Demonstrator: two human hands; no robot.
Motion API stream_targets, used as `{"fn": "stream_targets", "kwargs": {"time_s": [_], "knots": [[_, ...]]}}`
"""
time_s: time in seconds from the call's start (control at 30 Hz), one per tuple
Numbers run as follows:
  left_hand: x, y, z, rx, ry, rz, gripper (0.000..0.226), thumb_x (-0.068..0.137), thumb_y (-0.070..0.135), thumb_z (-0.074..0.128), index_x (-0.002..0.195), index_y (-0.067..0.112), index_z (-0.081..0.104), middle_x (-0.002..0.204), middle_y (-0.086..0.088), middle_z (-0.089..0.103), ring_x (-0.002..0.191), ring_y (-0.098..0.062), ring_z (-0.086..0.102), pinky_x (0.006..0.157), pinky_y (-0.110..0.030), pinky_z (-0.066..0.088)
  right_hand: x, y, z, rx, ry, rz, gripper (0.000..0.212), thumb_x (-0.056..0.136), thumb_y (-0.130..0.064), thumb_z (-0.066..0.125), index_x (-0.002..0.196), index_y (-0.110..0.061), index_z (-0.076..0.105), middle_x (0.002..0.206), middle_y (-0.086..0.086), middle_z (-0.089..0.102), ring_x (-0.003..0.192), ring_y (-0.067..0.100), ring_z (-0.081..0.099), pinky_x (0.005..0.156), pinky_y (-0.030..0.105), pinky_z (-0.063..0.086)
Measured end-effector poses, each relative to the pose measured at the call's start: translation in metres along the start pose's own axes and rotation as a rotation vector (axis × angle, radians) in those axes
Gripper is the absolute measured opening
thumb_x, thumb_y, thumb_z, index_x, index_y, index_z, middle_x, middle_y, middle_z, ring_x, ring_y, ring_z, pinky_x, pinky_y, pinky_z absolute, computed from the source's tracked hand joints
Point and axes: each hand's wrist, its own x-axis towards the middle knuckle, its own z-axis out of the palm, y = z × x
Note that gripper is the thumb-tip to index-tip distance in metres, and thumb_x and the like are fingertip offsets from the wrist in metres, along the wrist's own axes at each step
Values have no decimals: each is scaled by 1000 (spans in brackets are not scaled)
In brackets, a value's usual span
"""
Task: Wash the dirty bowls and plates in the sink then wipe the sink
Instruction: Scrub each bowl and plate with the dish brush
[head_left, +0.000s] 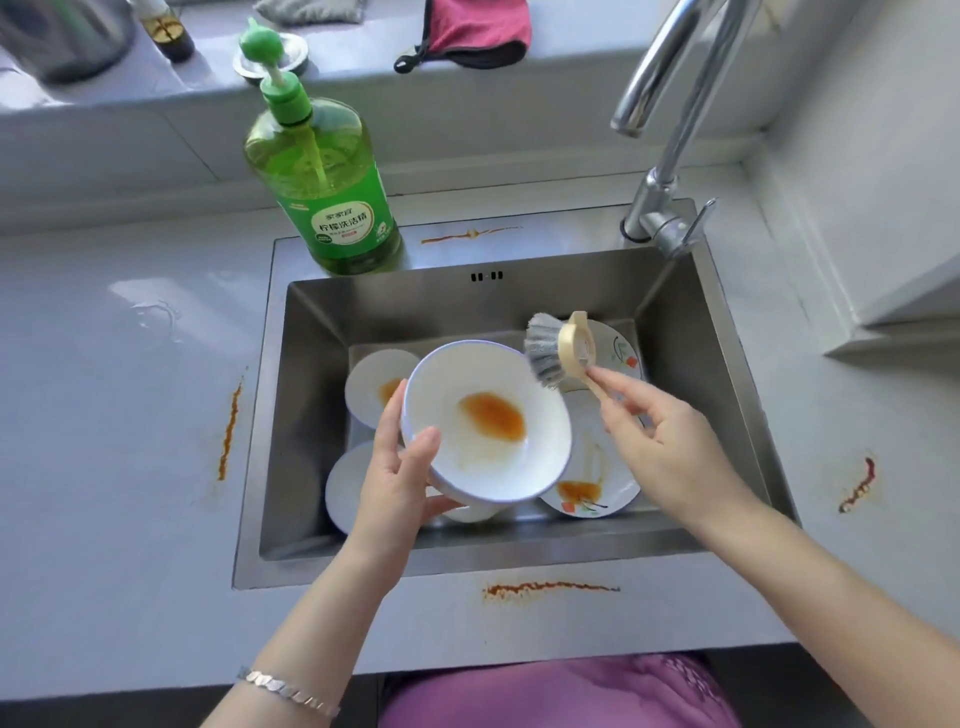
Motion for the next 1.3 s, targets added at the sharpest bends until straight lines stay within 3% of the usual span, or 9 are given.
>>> {"fn": "stream_targets", "kwargs": {"time_s": [0.2,0.3,0.47,0.63,0.73,0.87,1.03,1.17,1.3], "knots": [[-16,9,-3,154,22,170,57,74,33,49,128,45,37,90,25,64,80,3,64,67,-31,59,-10,-7,4,-537,-209,-199,22,93,-21,52,112,-21,64,95,4,68,89,21,62,76,37,50],[-18,8,-4,170,49,167,50,74,31,50,118,53,43,80,9,64,76,-10,63,70,-36,57,-25,-8,17,-508,-321,-161,22,91,-21,56,108,-23,69,99,5,71,76,13,64,70,22,51],[-28,-4,1,200,42,101,52,73,27,53,118,53,48,85,-8,55,76,-18,56,73,-34,54,-22,-21,21,-426,-411,-92,24,91,-19,56,112,-21,69,108,0,70,100,14,63,88,23,46],[-23,2,-3,150,143,104,45,88,12,54,118,45,47,76,-4,59,64,-7,59,58,-20,53,-29,-8,23,-442,-431,-21,24,91,-21,57,111,-23,69,108,-4,70,103,8,63,92,23,46],[-25,-1,5,158,115,66,48,78,24,54,120,46,49,69,-4,57,63,-10,58,61,-27,54,-27,-18,31,-324,-447,-79,23,90,-15,59,111,-17,69,95,-9,68,75,-14,61,73,4,43],[-21,5,3,96,151,23,48,91,6,48,124,40,47,72,4,60,61,-4,64,58,-33,59,-7,-10,22,-467,-319,-20,25,91,-21,56,112,-23,68,112,1,68,104,17,62,90,26,46],[-17,6,6,133,100,-5,50,91,6,43,131,36,46,69,14,67,66,-4,66,52,-29,56,-11,-19,32,-317,-451,2,23,91,-16,57,111,-17,69,56,-28,59,60,-20,53,64,-1,37],[-12,13,1,102,87,-8,48,92,6,43,128,38,44,61,21,64,58,1,65,50,-32,58,3,-11,23,-406,-343,2,24,91,-21,56,112,-22,68,108,0,69,98,13,64,87,25,48],[-8,12,1,179,81,28,47,79,21,55,114,52,48,77,-8,58,68,-20,60,59,-36,56,-10,-15,29,-298,-518,11,24,91,-13,56,112,-16,67,57,-23,62,52,-15,51,55,-1,36]]}}
